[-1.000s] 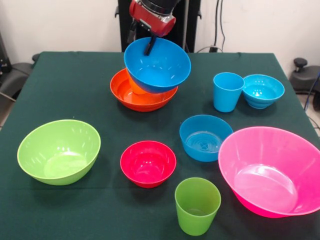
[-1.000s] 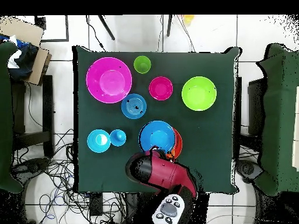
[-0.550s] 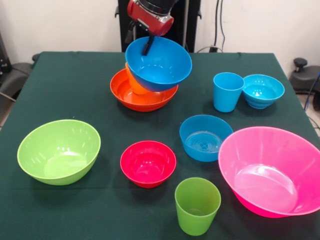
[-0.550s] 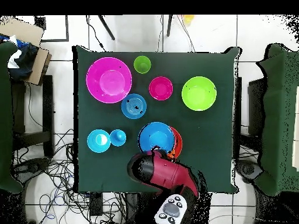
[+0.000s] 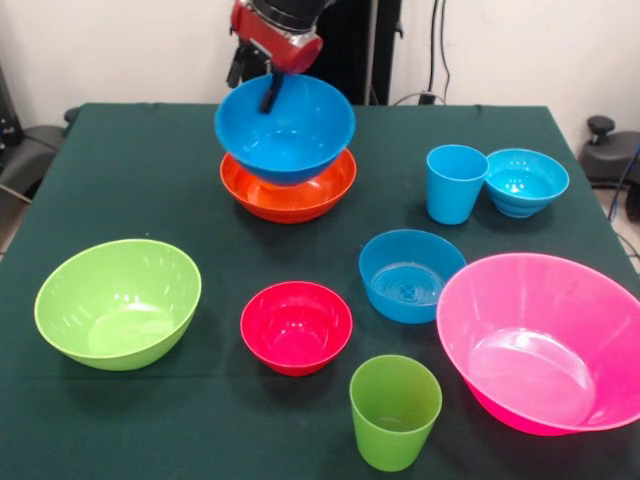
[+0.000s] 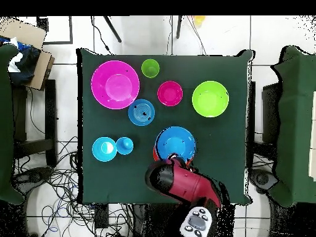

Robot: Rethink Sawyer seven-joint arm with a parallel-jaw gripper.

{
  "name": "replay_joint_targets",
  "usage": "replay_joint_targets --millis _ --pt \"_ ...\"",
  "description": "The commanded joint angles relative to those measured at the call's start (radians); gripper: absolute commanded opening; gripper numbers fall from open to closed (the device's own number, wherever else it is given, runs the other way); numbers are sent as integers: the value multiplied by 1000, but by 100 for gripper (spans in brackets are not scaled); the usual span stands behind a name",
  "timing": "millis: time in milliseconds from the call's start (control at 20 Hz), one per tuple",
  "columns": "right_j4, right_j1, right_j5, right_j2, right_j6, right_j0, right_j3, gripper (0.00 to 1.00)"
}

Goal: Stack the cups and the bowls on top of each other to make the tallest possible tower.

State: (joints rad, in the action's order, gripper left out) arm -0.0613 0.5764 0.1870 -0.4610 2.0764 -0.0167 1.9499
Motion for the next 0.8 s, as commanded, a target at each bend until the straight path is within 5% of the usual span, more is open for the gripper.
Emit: replay_joint_targets --millis 50,800 --pt "77 1 -81 138 65 -69 54 100" --pt "69 -5 -65 134 87 -52 38 100"
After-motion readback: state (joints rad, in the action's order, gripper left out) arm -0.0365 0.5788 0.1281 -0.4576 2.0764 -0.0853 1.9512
